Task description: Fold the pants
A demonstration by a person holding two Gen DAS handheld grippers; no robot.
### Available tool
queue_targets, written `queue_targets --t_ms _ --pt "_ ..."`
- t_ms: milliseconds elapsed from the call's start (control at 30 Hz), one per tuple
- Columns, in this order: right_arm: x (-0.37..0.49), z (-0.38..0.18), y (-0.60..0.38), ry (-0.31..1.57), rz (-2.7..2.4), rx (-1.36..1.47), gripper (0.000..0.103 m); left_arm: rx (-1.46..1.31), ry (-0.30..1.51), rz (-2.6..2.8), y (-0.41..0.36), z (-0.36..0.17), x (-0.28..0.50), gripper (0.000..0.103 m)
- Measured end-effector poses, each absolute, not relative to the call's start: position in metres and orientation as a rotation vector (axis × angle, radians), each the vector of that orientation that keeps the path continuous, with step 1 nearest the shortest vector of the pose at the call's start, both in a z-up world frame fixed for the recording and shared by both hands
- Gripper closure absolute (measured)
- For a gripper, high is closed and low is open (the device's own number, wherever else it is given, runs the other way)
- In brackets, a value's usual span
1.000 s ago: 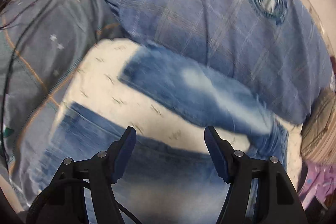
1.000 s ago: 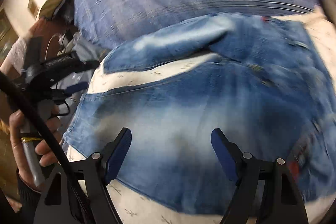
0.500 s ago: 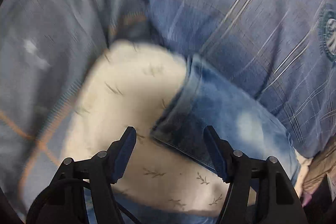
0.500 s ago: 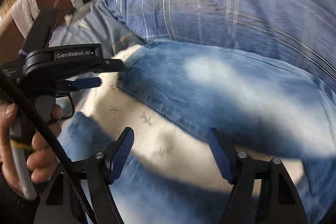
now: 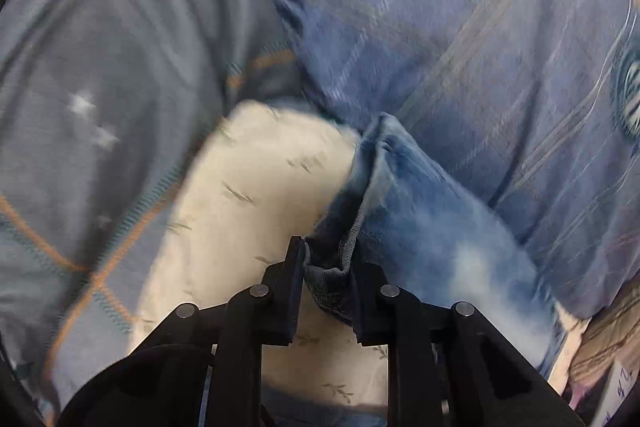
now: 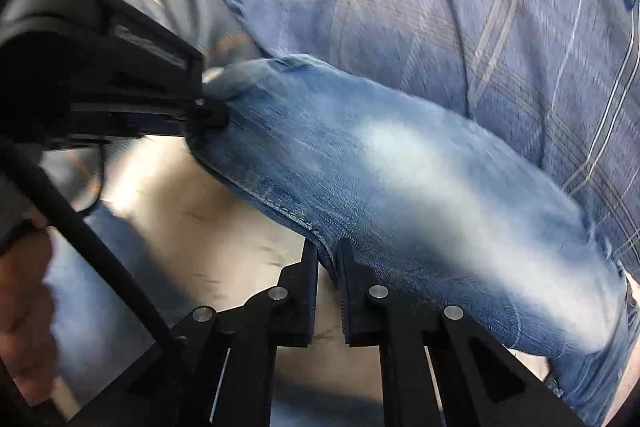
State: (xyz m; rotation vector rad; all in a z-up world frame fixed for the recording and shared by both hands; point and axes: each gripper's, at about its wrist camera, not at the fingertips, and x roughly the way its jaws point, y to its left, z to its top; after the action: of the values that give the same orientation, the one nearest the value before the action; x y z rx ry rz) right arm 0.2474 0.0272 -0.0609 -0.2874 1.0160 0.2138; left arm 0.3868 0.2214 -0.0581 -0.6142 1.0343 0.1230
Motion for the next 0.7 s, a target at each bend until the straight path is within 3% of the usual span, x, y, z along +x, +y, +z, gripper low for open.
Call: queue_targets --t_ms 100,233,300,333,367,567,700 --pt "0.245 -0.059 0.033 1.023 0.254 -0.232 0.093 -0.594 1.057 0.156 0.221 -0.076 0.397 0.083" --pt "0.257 -0.089 0.018 1.139 0.234 -0.081 0.082 -0.601 1.156 0.190 0.221 -0.106 0.407 0.078" --pt "0.245 -0.074 0.004 1.120 0.238 -0.006 0.056 -0.638 1.108 0.171 0.224 -0.093 0.404 0.074" --pt "0.234 -0.059 -0.007 1.088 0.241 0.038 0.036 -0.630 1.077 0.168 0.223 -0.084 0.400 0.072" --pt "0.222 -0.047 -0.017 1.053 0.233 0.068 0.025 -0.589 1.029 0.180 0.218 -0.071 0.392 0.068" --pt "0.158 0.016 -0.116 0.949 0.190 0.276 0.025 -0.312 0.763 0.125 0.147 -0.005 0.339 0.049" --pt "0.134 0.042 -0.189 0.896 0.164 0.373 0.025 -0.347 0.733 -0.015 0.095 0.007 0.285 0.036"
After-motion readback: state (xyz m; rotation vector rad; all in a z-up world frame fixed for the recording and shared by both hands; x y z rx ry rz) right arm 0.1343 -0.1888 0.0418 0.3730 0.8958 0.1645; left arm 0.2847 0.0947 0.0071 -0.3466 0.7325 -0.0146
